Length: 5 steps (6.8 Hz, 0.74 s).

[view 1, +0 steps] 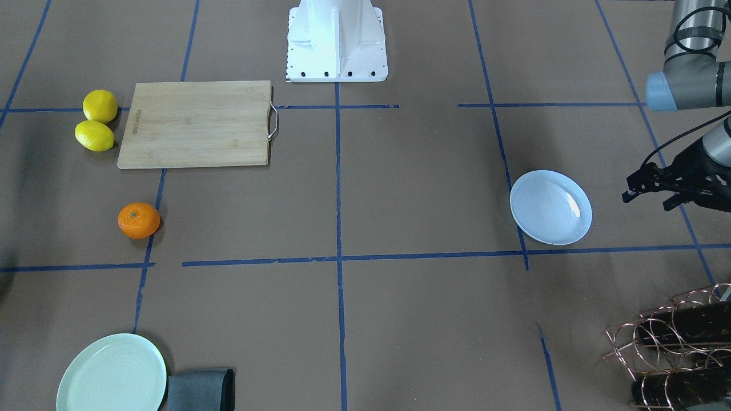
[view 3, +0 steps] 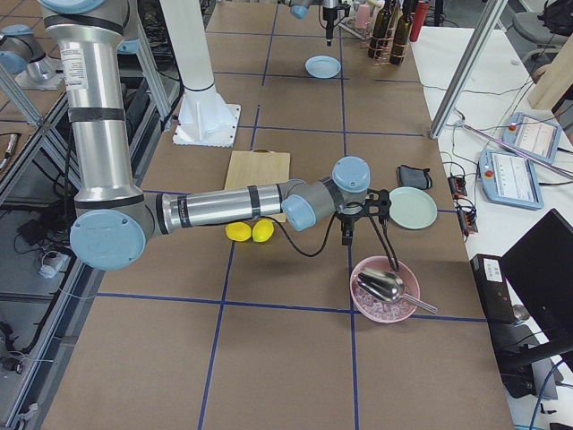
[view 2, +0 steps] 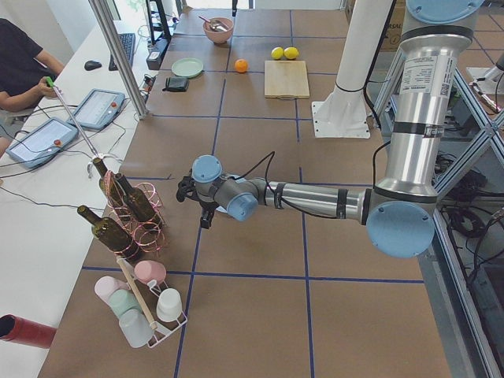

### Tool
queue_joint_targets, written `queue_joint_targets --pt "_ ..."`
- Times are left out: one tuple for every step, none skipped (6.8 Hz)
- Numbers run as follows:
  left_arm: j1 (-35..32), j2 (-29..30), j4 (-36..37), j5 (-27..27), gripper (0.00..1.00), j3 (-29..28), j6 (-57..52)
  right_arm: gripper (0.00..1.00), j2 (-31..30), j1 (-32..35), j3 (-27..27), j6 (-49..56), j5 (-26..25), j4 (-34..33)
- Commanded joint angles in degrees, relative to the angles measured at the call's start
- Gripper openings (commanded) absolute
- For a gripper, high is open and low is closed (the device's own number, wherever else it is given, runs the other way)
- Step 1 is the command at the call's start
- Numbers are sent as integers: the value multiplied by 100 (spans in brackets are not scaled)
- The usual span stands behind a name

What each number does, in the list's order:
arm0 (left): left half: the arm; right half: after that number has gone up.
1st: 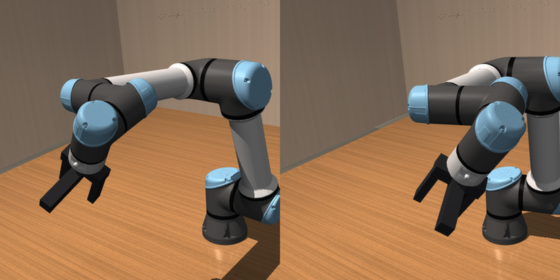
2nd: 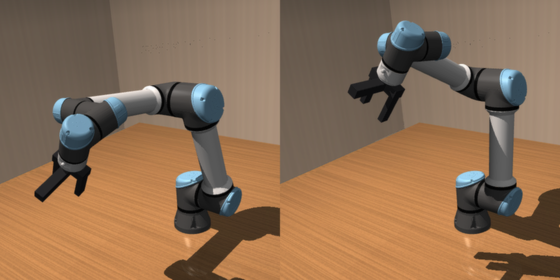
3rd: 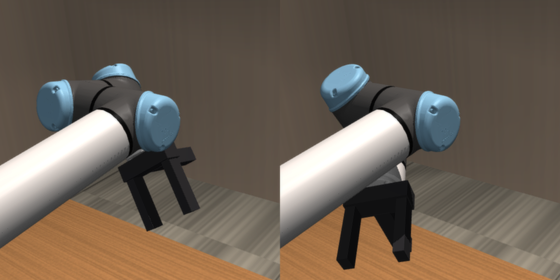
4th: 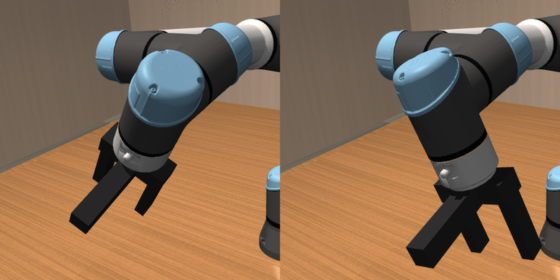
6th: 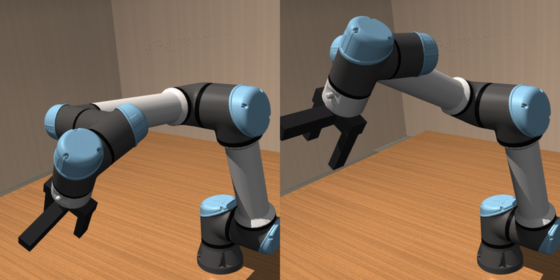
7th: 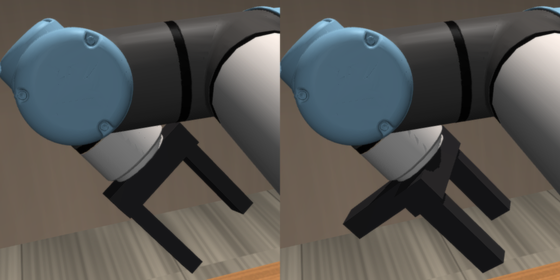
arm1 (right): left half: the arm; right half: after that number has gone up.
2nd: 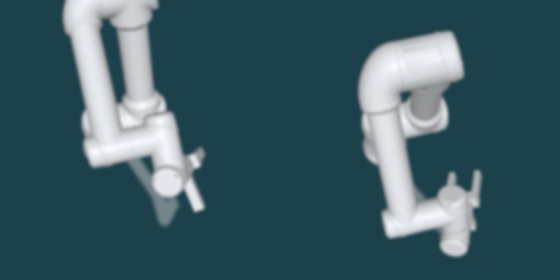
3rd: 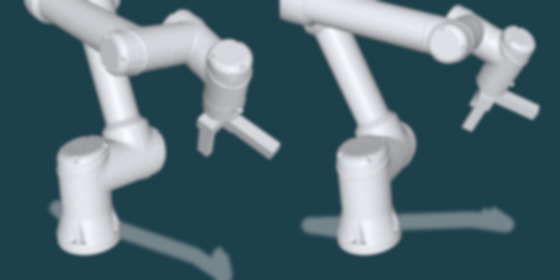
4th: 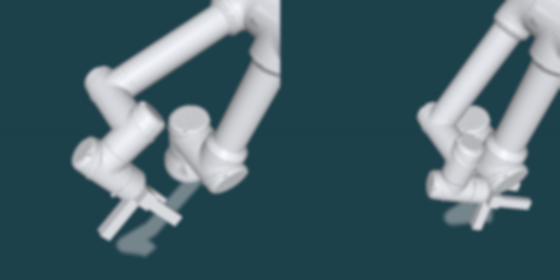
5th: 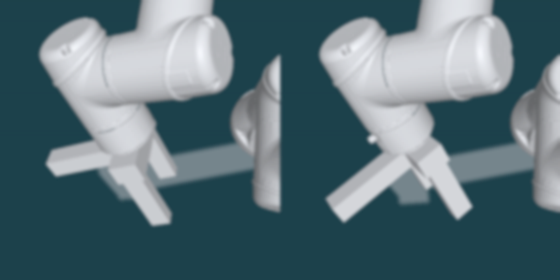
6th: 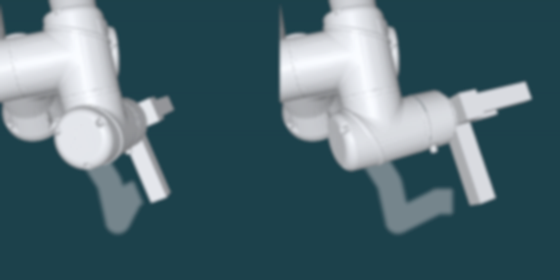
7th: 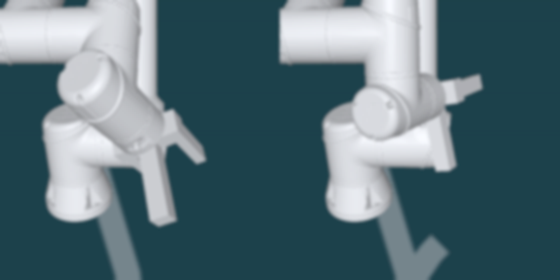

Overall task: Pick orange to plate
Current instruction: 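Reach left gripper to the light blue plate rim while right gripper nears the orange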

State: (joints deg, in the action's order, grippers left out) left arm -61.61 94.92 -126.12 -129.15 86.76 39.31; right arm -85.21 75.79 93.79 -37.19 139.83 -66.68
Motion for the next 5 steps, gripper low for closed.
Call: queue_joint_targets --pt "306 0 -184 223 89 -88 401 100 56 -196 25 -359 -122 191" --pt "368 9 -342 223 80 -159 610 100 91 -231 43 -499 -122 191" --pt "395 18 -421 223 72 -177 700 100 170 -292 52 -657 -131 191" --pt "438 27 -431 223 62 -186 709 100 171 -363 87 -728 -148 191" --pt "439 44 -431 223 61 -229 709 100 171 -389 130 -746 -209 191"
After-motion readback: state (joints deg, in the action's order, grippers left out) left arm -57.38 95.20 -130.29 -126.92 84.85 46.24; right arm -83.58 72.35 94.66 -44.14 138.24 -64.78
